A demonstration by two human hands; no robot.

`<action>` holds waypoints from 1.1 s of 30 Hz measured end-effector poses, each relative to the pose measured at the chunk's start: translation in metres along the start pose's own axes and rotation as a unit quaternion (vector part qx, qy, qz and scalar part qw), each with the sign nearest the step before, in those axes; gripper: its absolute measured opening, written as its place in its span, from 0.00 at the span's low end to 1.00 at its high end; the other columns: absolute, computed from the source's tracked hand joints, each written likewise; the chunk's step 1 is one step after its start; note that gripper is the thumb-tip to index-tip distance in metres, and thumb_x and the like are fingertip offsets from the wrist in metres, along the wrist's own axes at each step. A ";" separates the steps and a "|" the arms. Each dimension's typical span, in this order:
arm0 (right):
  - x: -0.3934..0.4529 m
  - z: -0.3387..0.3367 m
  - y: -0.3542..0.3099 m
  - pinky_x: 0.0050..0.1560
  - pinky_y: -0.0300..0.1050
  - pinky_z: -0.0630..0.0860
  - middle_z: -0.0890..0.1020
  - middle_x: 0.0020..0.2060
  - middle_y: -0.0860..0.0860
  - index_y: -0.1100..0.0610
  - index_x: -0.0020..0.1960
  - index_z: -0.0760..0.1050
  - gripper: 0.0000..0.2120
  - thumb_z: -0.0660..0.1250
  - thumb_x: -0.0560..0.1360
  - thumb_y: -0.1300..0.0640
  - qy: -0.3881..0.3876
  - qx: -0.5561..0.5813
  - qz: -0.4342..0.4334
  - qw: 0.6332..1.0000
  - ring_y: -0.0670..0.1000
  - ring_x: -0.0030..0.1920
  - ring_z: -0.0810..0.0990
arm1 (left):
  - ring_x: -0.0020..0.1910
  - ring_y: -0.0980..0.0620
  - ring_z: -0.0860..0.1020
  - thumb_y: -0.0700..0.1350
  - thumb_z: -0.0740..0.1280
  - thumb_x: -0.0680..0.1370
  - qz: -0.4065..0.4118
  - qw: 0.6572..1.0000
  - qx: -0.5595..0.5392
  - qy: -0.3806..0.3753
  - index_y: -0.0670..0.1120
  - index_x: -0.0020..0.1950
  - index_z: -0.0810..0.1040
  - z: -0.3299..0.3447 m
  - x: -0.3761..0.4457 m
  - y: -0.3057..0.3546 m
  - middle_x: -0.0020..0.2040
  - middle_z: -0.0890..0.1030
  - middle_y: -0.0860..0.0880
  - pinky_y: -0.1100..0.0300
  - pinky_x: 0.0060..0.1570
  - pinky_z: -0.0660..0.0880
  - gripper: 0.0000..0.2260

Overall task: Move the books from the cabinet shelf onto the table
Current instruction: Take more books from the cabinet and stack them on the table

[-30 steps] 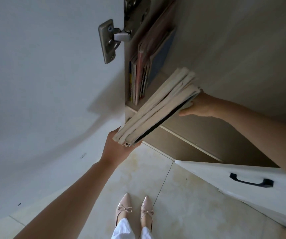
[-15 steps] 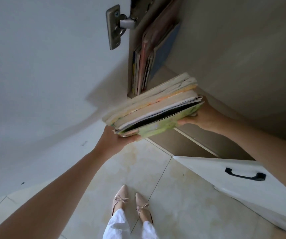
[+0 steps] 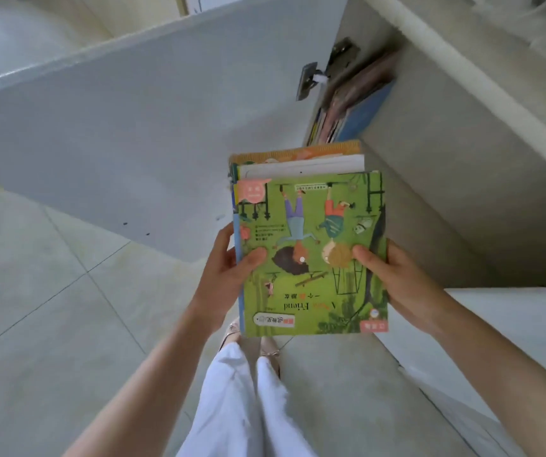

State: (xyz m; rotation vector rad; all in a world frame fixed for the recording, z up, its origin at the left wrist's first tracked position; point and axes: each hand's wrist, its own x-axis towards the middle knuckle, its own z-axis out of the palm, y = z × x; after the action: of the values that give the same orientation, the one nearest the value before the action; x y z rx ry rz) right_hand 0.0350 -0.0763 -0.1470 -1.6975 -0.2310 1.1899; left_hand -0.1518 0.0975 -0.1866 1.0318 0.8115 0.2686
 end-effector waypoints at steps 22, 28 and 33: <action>-0.211 0.272 -0.018 0.35 0.20 0.72 0.73 0.49 0.31 0.41 0.67 0.58 0.27 0.65 0.77 0.61 -0.270 -0.260 -0.130 0.918 0.22 0.43 0.74 | 0.44 0.45 0.85 0.40 0.69 0.77 0.087 0.831 -0.196 0.514 0.57 0.62 0.71 -0.091 -0.381 -0.007 0.49 0.85 0.50 0.53 0.35 0.81 0.18; -0.275 0.369 0.028 0.36 0.32 0.80 0.83 0.50 0.42 0.37 0.70 0.55 0.32 0.67 0.76 0.59 -0.358 -0.304 -0.162 0.868 0.42 0.46 0.84 | 0.47 0.46 0.85 0.39 0.69 0.77 0.124 0.782 -0.202 0.577 0.56 0.67 0.69 -0.143 -0.489 -0.040 0.53 0.85 0.49 0.49 0.40 0.82 0.23; -0.338 0.443 0.072 0.34 0.32 0.78 0.81 0.54 0.43 0.35 0.72 0.52 0.37 0.67 0.76 0.61 -0.421 -0.316 -0.166 0.834 0.45 0.48 0.84 | 0.47 0.47 0.85 0.38 0.69 0.77 0.143 0.729 -0.210 0.635 0.56 0.66 0.70 -0.179 -0.581 -0.072 0.53 0.84 0.49 0.51 0.39 0.82 0.21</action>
State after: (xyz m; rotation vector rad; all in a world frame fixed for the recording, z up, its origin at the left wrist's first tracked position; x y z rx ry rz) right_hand -0.5085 -0.0516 -0.0068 -1.4301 -1.5431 1.6236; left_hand -0.6896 -0.1442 -0.0204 0.3992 1.7025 1.4711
